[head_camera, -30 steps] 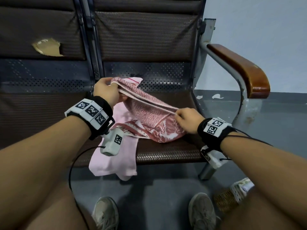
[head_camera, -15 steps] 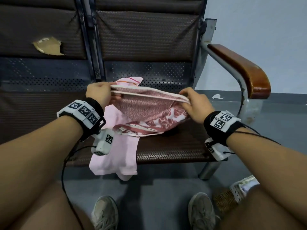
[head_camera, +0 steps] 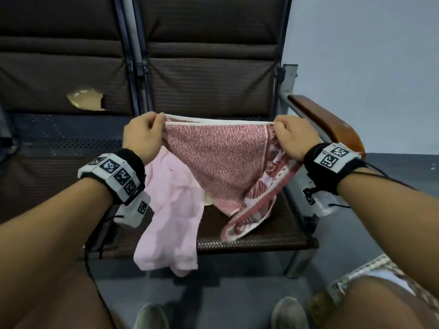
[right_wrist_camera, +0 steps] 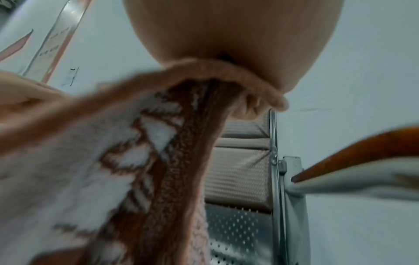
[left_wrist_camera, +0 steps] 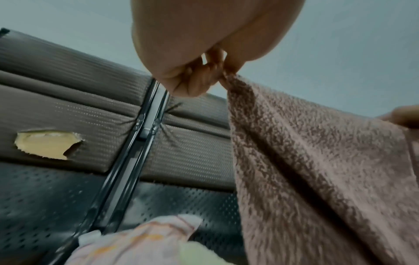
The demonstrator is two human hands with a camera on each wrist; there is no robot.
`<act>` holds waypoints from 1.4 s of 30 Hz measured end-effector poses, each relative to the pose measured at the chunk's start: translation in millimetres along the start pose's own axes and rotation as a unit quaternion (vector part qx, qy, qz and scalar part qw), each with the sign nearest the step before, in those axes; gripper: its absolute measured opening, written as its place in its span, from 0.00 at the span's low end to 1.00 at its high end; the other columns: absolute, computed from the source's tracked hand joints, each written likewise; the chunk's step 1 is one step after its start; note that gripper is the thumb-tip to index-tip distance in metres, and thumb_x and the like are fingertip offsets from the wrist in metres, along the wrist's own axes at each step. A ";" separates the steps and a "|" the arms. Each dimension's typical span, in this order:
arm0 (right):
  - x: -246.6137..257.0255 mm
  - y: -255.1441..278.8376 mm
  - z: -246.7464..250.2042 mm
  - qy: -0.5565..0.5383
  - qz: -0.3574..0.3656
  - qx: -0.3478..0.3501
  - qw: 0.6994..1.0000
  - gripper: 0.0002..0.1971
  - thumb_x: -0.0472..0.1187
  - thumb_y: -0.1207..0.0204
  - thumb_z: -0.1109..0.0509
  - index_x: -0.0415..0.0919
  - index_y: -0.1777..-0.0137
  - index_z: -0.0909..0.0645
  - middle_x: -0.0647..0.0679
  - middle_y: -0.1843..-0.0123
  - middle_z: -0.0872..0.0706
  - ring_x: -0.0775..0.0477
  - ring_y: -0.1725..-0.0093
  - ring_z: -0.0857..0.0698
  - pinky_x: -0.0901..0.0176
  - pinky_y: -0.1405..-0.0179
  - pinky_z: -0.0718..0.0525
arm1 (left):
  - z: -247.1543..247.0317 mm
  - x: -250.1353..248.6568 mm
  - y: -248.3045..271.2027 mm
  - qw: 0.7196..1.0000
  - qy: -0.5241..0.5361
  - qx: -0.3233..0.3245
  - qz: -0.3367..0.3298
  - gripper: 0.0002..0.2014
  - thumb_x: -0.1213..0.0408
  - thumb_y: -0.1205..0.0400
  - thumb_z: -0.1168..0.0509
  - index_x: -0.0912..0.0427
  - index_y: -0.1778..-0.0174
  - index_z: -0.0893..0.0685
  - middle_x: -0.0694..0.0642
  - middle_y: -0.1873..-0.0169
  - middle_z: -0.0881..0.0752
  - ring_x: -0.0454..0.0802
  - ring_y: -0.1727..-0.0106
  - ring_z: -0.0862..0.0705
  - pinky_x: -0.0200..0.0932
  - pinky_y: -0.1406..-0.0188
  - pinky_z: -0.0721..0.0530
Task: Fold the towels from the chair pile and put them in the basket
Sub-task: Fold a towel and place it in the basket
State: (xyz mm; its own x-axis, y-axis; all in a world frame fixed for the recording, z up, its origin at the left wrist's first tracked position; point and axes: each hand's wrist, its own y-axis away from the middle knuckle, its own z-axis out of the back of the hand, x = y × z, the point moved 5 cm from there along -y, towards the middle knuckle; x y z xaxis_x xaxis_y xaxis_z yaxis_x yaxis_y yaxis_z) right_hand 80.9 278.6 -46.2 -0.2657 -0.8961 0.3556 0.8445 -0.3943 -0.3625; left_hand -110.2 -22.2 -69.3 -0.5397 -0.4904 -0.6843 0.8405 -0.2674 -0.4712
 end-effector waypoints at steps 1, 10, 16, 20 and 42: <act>3.7 -4.2 9.7 -0.010 0.007 0.011 1.000 0.16 0.46 0.16 0.44 0.44 0.65 0.28 0.51 0.67 0.20 0.42 0.61 0.20 0.52 0.65 0.30 | 5.4 -8.5 -6.1 0.998 0.056 -0.014 -0.013 0.21 0.46 0.16 0.42 0.60 0.62 0.17 0.54 0.67 0.15 0.51 0.62 0.19 0.49 0.58 0.24; 20.7 -19.2 60.0 -0.006 0.051 0.066 0.996 0.11 0.38 0.15 0.45 0.50 0.56 0.26 0.51 0.59 0.19 0.45 0.57 0.21 0.55 0.63 0.27 | 23.5 -67.6 -27.6 0.990 0.133 0.035 -0.017 0.29 0.34 0.19 0.39 0.61 0.64 0.22 0.48 0.68 0.22 0.42 0.66 0.23 0.44 0.59 0.24; 28.2 -15.1 79.1 -0.005 0.038 0.008 0.999 0.18 0.55 0.21 0.46 0.48 0.68 0.27 0.54 0.68 0.20 0.48 0.64 0.20 0.55 0.67 0.29 | 27.7 -65.3 -26.2 0.979 0.175 0.098 -0.021 0.15 0.58 0.30 0.17 0.56 0.57 0.17 0.50 0.61 0.12 0.40 0.61 0.16 0.41 0.58 0.18; 27.7 -13.1 83.3 0.002 0.044 0.019 0.999 0.23 0.58 0.15 0.38 0.50 0.72 0.28 0.57 0.71 0.22 0.58 0.68 0.23 0.61 0.69 0.31 | 23.3 -51.8 -31.2 0.974 0.214 0.070 0.017 0.12 0.57 0.28 0.19 0.62 0.61 0.10 0.56 0.64 0.13 0.45 0.61 0.19 0.45 0.58 0.24; 86.2 17.5 35.5 -0.387 -0.118 0.180 0.897 0.11 0.26 0.21 0.37 0.28 0.44 0.15 0.33 0.55 0.16 0.36 0.58 0.17 0.48 0.61 0.19 | -41.2 -148.3 53.0 0.921 0.330 0.179 0.108 0.12 0.57 0.29 0.35 0.57 0.59 0.10 0.57 0.61 0.09 0.51 0.64 0.12 0.46 0.64 0.17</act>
State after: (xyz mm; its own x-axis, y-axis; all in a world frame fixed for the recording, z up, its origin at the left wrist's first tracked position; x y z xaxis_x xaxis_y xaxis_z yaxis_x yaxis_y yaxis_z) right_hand 89.3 201.8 8.7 -0.1722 -0.3320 0.9274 0.9394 -0.3386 0.0532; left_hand 12.4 70.5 -15.6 -0.1701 0.0141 -0.9853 0.8302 -0.5366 -0.1510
